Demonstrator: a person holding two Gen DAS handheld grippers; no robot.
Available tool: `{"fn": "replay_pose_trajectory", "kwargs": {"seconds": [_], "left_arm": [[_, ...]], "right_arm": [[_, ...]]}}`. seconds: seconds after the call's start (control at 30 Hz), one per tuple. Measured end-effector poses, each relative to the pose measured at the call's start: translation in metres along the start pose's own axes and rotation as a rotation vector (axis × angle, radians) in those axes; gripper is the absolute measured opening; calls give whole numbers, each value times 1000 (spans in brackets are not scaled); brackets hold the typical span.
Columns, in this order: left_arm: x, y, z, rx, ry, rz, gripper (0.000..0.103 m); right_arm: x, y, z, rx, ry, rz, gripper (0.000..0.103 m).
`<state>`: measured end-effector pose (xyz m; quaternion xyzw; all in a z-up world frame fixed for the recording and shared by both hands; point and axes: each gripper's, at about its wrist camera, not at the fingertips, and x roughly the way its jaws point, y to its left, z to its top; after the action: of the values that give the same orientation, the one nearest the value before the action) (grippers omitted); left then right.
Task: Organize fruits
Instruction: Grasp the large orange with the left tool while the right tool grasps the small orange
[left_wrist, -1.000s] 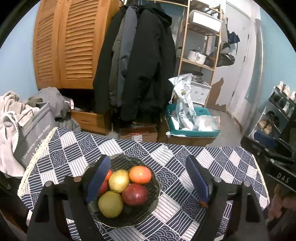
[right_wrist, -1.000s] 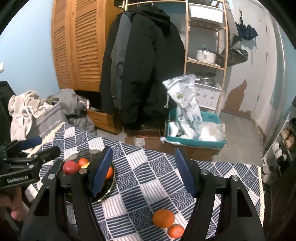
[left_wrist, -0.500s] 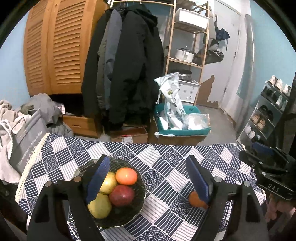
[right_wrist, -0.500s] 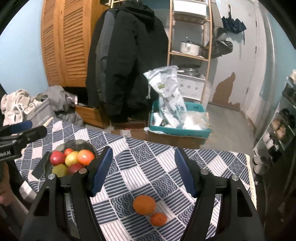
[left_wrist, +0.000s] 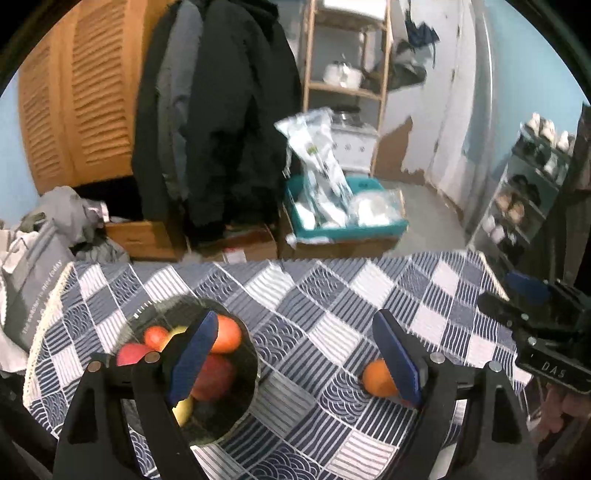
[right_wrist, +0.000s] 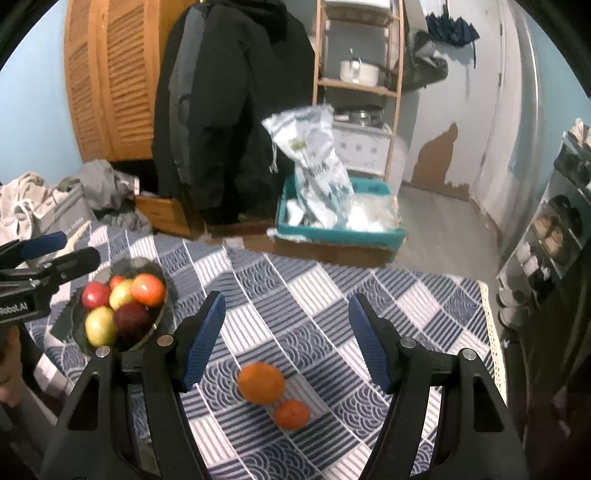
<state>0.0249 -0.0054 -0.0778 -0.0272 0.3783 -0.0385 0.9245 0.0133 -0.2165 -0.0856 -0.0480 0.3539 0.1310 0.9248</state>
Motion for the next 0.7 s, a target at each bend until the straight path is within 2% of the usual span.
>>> {"fn": "replay_pose_trajectory", "kwargs": {"seconds": [0.27,0.4,0.53,0.7], "left_arm": [[31,-18,-18,7,94,-37,87],[50,-24,-30,-1,160,-51,87],[72,-29,-42,9,216,-36,87],[90,-36,-56,35,259,-26,87]], "right_arm": [[34,-17,-27,52,125,13,70],[61,-19,-49,44,221,9,70],[83,-24,-69,58,301,55,70],[103,-29,-89,67,376,65,70]]}}
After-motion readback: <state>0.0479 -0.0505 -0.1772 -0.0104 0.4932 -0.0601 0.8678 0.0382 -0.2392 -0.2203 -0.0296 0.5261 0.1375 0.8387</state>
